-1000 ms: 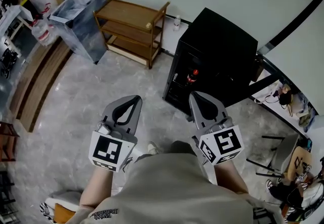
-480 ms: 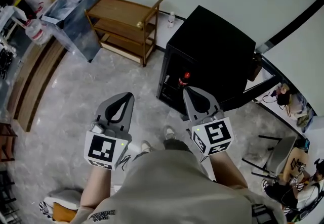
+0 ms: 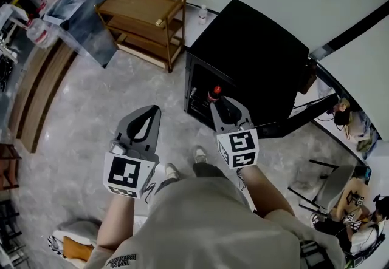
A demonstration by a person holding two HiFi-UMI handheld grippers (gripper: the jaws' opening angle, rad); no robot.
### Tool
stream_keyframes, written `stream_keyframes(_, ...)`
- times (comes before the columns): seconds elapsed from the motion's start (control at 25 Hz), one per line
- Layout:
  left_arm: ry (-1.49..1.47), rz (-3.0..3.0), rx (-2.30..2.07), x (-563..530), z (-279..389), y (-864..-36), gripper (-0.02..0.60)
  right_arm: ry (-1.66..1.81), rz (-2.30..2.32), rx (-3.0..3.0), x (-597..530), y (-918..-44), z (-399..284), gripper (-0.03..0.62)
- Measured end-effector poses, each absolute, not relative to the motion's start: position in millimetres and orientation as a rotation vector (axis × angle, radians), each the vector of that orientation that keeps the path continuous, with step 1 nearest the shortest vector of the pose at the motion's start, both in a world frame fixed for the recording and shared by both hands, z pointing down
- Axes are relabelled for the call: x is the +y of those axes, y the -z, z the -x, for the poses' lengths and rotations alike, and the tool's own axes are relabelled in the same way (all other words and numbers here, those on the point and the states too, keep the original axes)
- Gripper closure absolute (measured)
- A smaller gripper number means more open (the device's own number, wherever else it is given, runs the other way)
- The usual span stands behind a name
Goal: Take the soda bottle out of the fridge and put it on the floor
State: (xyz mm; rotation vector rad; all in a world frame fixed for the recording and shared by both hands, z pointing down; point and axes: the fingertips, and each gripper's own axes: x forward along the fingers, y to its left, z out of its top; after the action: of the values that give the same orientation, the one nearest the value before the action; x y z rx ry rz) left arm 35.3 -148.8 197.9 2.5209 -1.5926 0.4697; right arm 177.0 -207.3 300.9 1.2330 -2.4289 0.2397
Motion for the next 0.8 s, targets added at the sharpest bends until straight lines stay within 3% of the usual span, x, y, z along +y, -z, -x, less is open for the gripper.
stream_keyframes(0.8,-0.552,-2.39,-1.514,-206.7,-64.2,-278.5,0.575,-0.52,-1.281,-2.152,-299.3,-495.3,-209.5,0.461)
